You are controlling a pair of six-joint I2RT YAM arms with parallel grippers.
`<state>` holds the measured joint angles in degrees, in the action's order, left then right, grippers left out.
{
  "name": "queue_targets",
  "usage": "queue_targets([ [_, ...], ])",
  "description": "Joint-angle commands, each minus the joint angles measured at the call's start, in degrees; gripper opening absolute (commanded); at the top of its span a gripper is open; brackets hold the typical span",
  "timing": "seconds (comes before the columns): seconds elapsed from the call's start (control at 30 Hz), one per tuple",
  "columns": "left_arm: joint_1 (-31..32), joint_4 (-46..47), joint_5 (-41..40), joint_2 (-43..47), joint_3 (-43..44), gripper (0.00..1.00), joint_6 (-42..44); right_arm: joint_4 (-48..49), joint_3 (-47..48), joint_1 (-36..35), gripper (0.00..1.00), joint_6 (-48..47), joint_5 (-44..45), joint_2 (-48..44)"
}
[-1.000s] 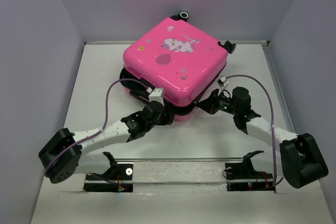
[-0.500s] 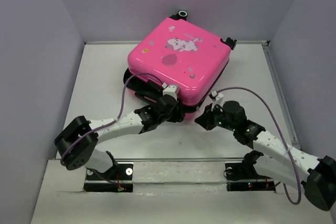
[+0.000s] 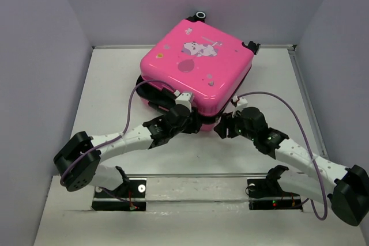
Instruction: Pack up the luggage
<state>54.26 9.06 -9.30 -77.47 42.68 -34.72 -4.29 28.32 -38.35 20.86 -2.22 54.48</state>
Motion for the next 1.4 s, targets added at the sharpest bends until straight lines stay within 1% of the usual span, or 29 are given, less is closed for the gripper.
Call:
queue_targets([
  [0.0, -1.53, 7.64, -6.61, 2.59, 0.21, 0.52, 0.97, 6.93, 3.67, -0.32, 0.62, -3.55, -1.12, 1.41],
  [0.1, -1.53, 7.64, -6.96, 2.33, 0.39, 0.52, 1.15, 8.33, 4.47, -0.32, 0.62, -3.72, -1.3, 3.18],
  [0.17, -1.61, 7.64, -6.87, 1.89, 0.83, 0.52, 1.41, 9.48, 4.73, -0.85, 0.62, -4.16, 0.54, 3.88],
  [0.27, -1.53, 7.73, -6.87, 1.19, 1.53, 0.52, 1.5, 11.41, 5.08, -1.38, 0.59, -4.69, 1.86, 4.58],
  [0.3, -1.53, 7.81, -6.87, 1.1, 1.71, 0.52, 1.5, 12.2, 5.34, -2.07, 0.57, -5.04, 1.95, 4.85],
  [0.33, -1.53, 7.82, -6.78, 0.92, 1.8, 0.52, 1.5, 12.47, 5.43, -2.86, 0.55, -5.22, 5.26, 5.11],
  [0.4, -1.61, 7.9, -6.87, 0.66, 1.97, 0.52, 1.58, 12.47, 5.78, -3.39, 0.51, -5.31, 8.18, 6.42],
  [0.43, -1.61, 7.9, -6.87, 0.39, 2.32, 0.52, 1.58, 12.82, 5.79, -3.92, 0.46, -5.39, 10.46, 6.86],
  [0.5, -1.53, 8.08, -6.7, 0.04, 2.85, 0.52, 1.58, 13.96, 5.44, -4.54, 0.37, -5.04, 12.32, 7.57],
  [0.53, -1.53, 8.17, -6.61, -0.31, 3.03, 0.52, 1.58, 14.48, 5.17, -4.54, 0.25, -4.87, 14.41, 7.49],
  [0.6, -1.53, 8.25, -6.52, -0.75, 3.64, 0.52, 1.76, 15.63, 3.95, -6.99, 0.14, -4.6, 17.32, 7.05],
  [0.63, -1.53, 8.25, -6.52, -1.27, 4.43, 0.52, 1.85, 16.24, 3.42, -7.87, 0.07, -4.08, 20.38, 5.74],
  [0.7, -1.53, 8.43, -6.52, -1.98, 5.4, 0.52, 2.29, 16.16, 2.1, -10.69, 0.07, -3.99, 22.69, 3.89],
  [0.73, -1.53, 8.34, -6.52, -3.2, 6.97, 0.52, 2.81, 14.85, 1.66, -11.74, 0.07, -3.64, 25.05, 2.92],
  [0.8, -1.53, 8.25, -6.26, -4.78, 8.99, 0.52, 3.34, 11.09, 0.78, -14.37, 0.07, -2.76, 26.82, -0.24],
  [0.9, -1.53, 8.43, -5.38, -8.83, 15.13, 0.52, 4.31, 6.34, -0.19, -16.23, 0.07, -0.22, 24.64, -3.76],
  [0.93, -1.44, 8.69, -4.42, -11.45, 16.55, 0.51, 4.57, 5.71, -0.36, -17.89, 0.07, 1.71, 22.89, -4.11],
  [1.0, -1.26, 8.52, -3.45, -14.18, 19.97, 0.51, 5.1, 5.44, -0.8, -20.17, 0.07, 4.0, 21.12, -4.29],
  [1.03, -0.91, 8.0, -3.27, -16.72, 23.73, 0.51, 5.27, 6.39, -0.81, -21.58, 0.07, 6.19, 20.59, -3.68],
  [1.07, -0.74, 7.47, -2.49, -17.88, 25.77, 0.51, 5.45, 7.01, -0.54, -24.55, 0.07, 7.25, 20.76, -3.16],
  [1.13, 0.4, 6.07, -2.04, -20.07, 30.51, 0.51, 6.06, 8.77, -0.28, -26.24, 0.07, 9.27, 20.76, -1.13],
  [1.23, 1.46, 3.17, -3.18, -19.04, 32.21, 0.53, 7.3, 8.78, -0.45, -26.87, 0.07, 10.51, 24.0, -1.47],
  [1.27, 1.46, 2.29, -3.01, -15.55, 29.51, 0.6, 7.3, 8.52, -1.59, -26.87, 0.07, 10.95, 27.06, -2.18],
  [1.3, 1.46, 1.58, -3.27, -13.08, 27.66, 0.66, 7.73, 7.99, -1.86, -26.87, 0.07, 10.95, 28.14, -2.97],
  [1.33, 1.03, -1.04, -3.96, -7.66, 23.46, 0.77, 8.17, 6.51, -2.03, -26.87, 0.07, 11.04, 29.54, -4.11],
  [1.37, 0.41, -2.63, -3.62, -4.74, 21.07, 0.81, 8.09, 5.8, -2.12, -26.87, 0.07, 11.13, 29.99, -4.47],
])
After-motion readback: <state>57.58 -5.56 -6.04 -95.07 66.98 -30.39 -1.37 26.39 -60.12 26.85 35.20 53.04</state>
